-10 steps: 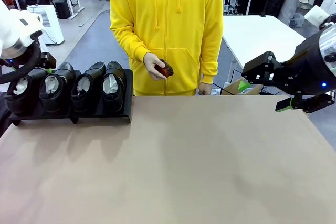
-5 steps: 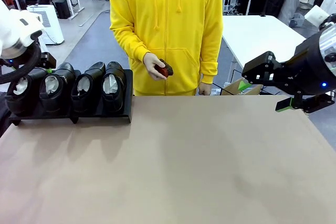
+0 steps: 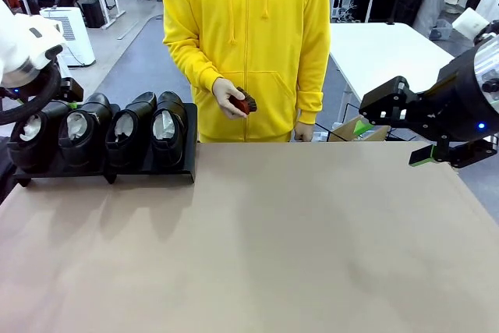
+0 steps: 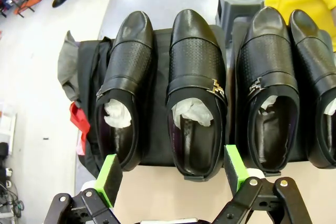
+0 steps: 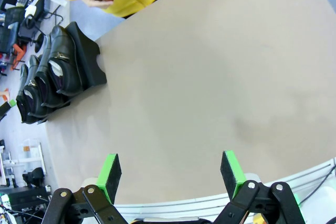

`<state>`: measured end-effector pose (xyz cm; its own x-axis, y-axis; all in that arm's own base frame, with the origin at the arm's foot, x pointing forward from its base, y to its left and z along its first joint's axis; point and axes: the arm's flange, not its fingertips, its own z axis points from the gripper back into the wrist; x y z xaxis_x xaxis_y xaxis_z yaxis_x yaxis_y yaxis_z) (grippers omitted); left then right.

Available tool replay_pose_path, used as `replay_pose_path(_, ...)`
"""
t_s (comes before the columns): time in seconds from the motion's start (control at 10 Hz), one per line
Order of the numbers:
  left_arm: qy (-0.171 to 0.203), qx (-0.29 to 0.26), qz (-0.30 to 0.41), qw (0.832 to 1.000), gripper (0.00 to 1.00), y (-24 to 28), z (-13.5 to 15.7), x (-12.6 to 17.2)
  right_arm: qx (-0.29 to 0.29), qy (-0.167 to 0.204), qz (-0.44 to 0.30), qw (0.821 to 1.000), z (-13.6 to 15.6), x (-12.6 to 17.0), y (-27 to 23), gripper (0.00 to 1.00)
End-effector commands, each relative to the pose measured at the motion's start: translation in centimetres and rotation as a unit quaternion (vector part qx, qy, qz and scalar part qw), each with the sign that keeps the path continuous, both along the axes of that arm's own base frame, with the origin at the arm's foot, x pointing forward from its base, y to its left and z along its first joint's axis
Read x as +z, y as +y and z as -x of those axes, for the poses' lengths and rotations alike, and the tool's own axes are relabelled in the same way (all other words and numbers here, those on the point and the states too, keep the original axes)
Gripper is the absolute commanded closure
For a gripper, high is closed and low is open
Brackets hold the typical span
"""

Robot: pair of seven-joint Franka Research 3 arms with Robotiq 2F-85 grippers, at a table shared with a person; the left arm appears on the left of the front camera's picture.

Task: Organize the shoes by placing them on the stand.
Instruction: Place the Shoe from the middle of the table onto the Shoes Stand.

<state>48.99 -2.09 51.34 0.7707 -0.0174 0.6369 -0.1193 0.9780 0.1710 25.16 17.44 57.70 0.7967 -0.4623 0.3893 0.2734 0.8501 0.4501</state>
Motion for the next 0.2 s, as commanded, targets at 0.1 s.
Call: replay_pose_path(0.1,-0.003,-0.003,-0.002,1.000,0.00,0.16,-0.12,0.20,0.012,0.003,-0.009,1.000,-0.10,0.18,-0.16,0.00)
